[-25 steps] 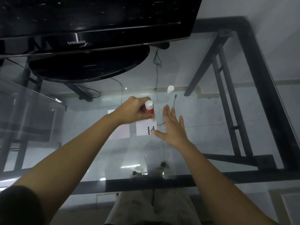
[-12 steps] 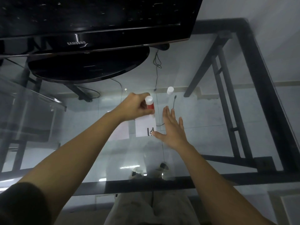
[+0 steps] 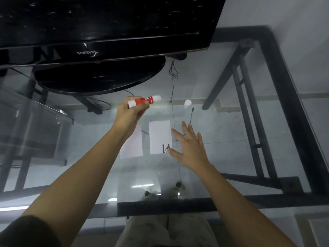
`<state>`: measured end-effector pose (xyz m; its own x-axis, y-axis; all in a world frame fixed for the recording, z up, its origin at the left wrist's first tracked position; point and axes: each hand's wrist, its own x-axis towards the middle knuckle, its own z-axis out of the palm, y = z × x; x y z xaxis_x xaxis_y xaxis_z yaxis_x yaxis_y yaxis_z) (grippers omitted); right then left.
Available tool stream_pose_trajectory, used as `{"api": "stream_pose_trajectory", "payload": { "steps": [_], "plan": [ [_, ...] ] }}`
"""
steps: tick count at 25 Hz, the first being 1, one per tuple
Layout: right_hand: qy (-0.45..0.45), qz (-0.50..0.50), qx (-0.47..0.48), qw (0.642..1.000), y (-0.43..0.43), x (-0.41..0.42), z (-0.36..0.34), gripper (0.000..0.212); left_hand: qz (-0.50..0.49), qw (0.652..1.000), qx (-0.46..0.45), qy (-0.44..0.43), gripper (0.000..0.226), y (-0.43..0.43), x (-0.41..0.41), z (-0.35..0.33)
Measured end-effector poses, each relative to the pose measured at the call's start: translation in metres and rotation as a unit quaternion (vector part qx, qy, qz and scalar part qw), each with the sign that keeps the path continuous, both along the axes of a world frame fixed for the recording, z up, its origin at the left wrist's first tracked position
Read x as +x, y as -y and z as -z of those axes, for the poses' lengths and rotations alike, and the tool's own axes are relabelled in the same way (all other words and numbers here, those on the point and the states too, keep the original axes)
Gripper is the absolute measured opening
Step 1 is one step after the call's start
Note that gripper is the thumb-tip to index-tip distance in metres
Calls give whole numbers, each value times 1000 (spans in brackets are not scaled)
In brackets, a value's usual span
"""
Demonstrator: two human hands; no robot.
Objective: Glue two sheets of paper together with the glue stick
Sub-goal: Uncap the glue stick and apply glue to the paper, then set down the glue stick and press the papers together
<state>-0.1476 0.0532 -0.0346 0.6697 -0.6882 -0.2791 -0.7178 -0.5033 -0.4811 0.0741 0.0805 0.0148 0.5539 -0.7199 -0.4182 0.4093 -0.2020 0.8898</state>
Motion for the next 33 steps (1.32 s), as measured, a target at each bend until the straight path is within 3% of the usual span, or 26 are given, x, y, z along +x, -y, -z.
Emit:
{"api": "stream_pose_trajectory", "payload": {
  "steps": [2,5,8,12,17,21,27,33],
  "plan": [
    [-3,5,2,1000,1,0,0,69,23,999,5,-22,23,11,1,4],
    [-7,8,5,1000,1,2,-2,68,119,989,32,85,23,34,-2,3],
    [-6,14,4,1000,0,4,-5,68,179,977,16,112,32,56,-6,-1],
    [-4,24,-11,1000,-3,8,-7,66,258,923,46,282,48,69,-12,0],
    [78,129,-18,988,-7,23,-14,54,288,879,52,377,41,71,-16,4],
    [63,184,4,981,-12,34,-18,55,292,867,49,401,38,73,-20,11],
    [53,200,24,978,-13,38,-21,59,306,857,62,410,59,64,-18,9],
    [74,220,70,970,-15,38,-30,58,274,819,78,497,36,-20,8,-3]
  ]
}}
